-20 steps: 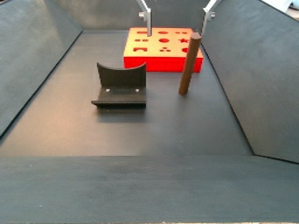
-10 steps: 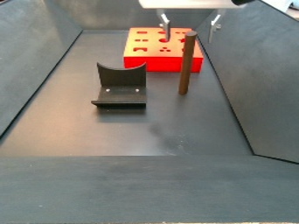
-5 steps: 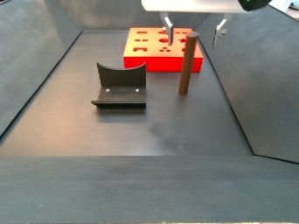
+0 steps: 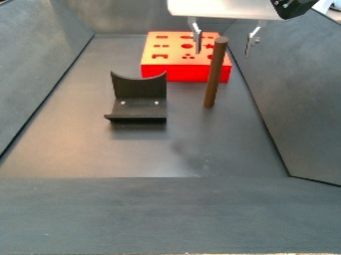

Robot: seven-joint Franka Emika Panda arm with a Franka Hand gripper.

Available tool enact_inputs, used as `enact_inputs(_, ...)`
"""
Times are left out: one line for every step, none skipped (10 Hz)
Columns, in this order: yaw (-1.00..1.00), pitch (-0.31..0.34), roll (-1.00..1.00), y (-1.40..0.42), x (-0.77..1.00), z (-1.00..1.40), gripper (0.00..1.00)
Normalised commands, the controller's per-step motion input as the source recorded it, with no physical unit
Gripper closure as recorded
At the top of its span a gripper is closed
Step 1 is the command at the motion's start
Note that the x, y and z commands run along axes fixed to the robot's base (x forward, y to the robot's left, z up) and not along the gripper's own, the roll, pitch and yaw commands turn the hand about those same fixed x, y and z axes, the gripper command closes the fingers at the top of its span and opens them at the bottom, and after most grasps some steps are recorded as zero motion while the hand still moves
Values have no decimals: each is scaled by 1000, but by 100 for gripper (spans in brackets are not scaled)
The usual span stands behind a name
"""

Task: Pick up the oval object. Move up. Move to above the board. Insert the oval object.
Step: Pick up the oval object.

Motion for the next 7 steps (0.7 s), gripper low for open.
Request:
enact_inputs(0,0,0,0,0,0,100)
enact_inputs(0,0,0,0,0,0,100)
enact_inputs(0,0,0,0,0,0,100)
enact_inputs(0,0,0,0,0,0,100)
enact_inputs(0,0,0,0,0,0,100)
enact_inputs(0,0,0,0,0,0,100)
enact_inputs(0,0,0,0,0,0,100)
